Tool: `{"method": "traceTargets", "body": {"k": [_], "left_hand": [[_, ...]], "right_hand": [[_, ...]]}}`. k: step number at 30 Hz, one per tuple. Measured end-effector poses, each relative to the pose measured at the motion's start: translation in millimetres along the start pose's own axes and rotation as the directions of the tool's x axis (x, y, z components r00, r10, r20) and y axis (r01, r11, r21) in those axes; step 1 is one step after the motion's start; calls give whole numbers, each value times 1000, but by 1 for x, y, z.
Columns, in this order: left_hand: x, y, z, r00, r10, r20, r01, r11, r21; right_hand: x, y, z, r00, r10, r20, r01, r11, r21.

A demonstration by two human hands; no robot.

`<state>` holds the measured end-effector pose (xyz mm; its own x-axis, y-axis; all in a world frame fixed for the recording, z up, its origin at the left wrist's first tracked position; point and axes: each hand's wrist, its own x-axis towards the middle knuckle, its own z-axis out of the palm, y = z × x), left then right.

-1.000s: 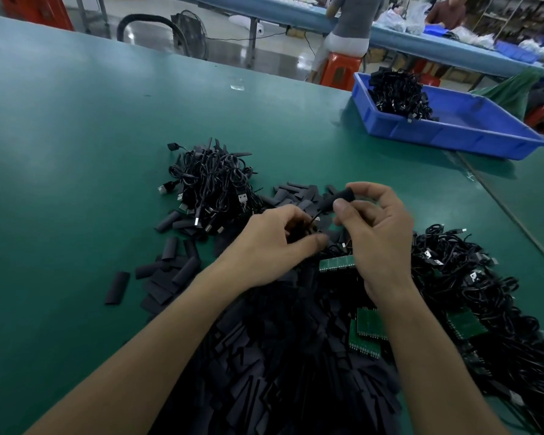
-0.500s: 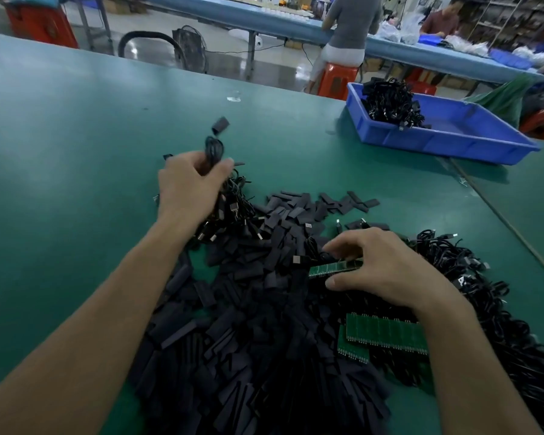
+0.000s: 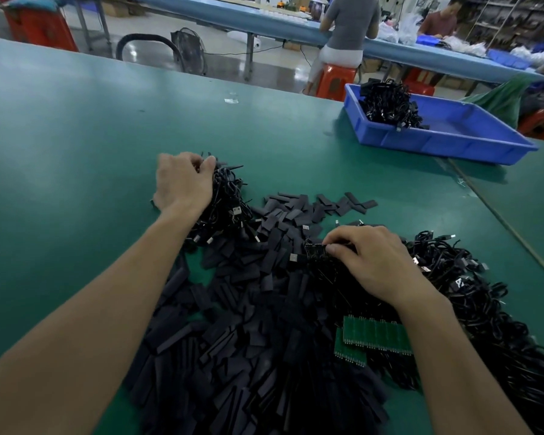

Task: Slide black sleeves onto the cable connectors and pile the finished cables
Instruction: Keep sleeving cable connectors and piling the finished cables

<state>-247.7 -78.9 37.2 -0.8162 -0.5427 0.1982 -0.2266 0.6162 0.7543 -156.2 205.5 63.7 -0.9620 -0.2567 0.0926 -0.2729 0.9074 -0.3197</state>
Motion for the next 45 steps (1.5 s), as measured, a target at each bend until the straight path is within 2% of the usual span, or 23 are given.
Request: {"method": "traceTargets", "body": {"k": [3, 4, 6, 7, 9, 11, 12, 15, 17, 20, 27, 34, 45], "left_hand": [[-30, 13, 2, 963, 233, -136, -239, 970, -32], [-43, 18, 3, 933, 337, -130, -349, 934, -82], [-70, 27, 7, 851, 525, 10, -501, 819, -280], [-83, 29, 10, 806, 579, 120, -495, 772, -399], [-103, 31, 20, 707, 622, 336, -372, 731, -572], [-116, 30, 32, 632, 618, 467, -247, 732, -635], [-119, 28, 38, 622, 607, 494, -205, 735, -646], [-125, 22, 47, 664, 542, 515, -48, 718, -695], [-128, 18, 49, 696, 483, 531, 61, 697, -714], [-129, 17, 48, 707, 462, 535, 138, 652, -746], [-127, 15, 46, 670, 480, 567, 230, 592, -772], [-126, 14, 45, 624, 490, 608, 257, 606, -753], [-126, 21, 43, 621, 545, 564, 187, 595, -782]], "right_hand": [[4, 5, 0, 1000, -8, 0, 8, 998, 60], [5, 7, -1, 1000, -12, -4, 12, 995, 101], [6, 10, -4, 1000, -21, -6, 22, 981, 193], [6, 11, -5, 1000, -29, -9, 31, 972, 232], [6, 14, -7, 998, -54, -20, 58, 954, 293], [5, 16, -9, 997, -72, -34, 79, 935, 347], [4, 16, -10, 997, -70, -37, 79, 926, 369], [2, 13, -12, 998, -60, -32, 67, 942, 330], [3, 10, -14, 997, -69, -41, 74, 984, 159], [6, -3, -19, 995, -92, -24, 89, 992, -88], [8, -9, -11, 991, -92, 97, 86, 994, 63], [7, -2, -7, 984, -101, 145, 94, 994, 55], [7, 4, -18, 982, -115, 152, 76, 968, 239]]}}
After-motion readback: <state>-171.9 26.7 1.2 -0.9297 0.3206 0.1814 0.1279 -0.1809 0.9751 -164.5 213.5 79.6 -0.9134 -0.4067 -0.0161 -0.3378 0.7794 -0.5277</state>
